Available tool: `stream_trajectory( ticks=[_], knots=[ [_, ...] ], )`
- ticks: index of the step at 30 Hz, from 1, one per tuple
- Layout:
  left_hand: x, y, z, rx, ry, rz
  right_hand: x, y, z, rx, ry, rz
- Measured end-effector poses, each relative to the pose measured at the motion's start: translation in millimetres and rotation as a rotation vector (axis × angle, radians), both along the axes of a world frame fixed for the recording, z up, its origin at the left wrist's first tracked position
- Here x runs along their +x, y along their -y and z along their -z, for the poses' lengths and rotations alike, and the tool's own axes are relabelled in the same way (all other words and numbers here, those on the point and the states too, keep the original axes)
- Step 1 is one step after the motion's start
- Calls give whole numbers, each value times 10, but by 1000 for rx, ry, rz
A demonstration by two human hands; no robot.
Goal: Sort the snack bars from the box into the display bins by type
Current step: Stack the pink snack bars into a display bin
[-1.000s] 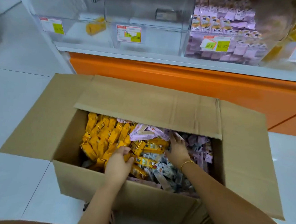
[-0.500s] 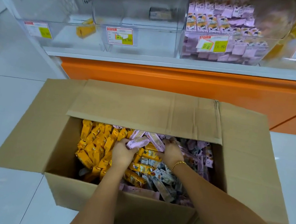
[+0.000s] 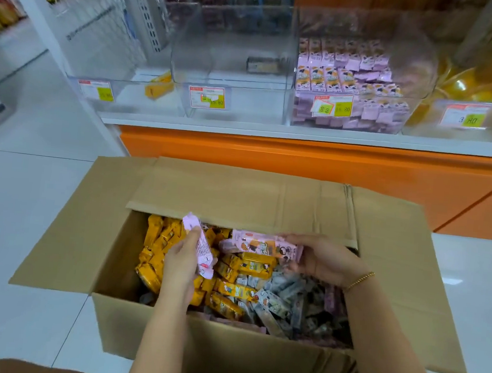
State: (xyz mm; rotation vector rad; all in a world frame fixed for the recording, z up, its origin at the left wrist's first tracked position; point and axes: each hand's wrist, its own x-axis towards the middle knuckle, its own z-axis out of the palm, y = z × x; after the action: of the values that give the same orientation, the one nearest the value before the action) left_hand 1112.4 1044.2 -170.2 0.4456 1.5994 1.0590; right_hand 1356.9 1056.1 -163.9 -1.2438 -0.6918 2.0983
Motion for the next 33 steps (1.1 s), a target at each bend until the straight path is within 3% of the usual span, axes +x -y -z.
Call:
stream_trajectory(
  ticks=[7, 13, 16, 22, 27, 33],
  knots=[
    [287, -8, -566, 118, 461, 16, -46, 17, -383, 15, -364, 129],
    [448, 3, -705, 223, 323, 214, -190, 20, -489, 87, -396, 177],
    [480, -11, -733, 256, 295, 231, -211, 34, -537, 148, -346, 154],
    [561, -35, -766, 282, 336, 309, -225, 21, -632, 364, 32, 52],
    [554, -125, -767, 246, 317, 466, -147, -6, -683, 461, 119, 110],
    [605, -267, -897, 303, 159, 529, -15, -88, -682, 484, 148, 207]
  ],
)
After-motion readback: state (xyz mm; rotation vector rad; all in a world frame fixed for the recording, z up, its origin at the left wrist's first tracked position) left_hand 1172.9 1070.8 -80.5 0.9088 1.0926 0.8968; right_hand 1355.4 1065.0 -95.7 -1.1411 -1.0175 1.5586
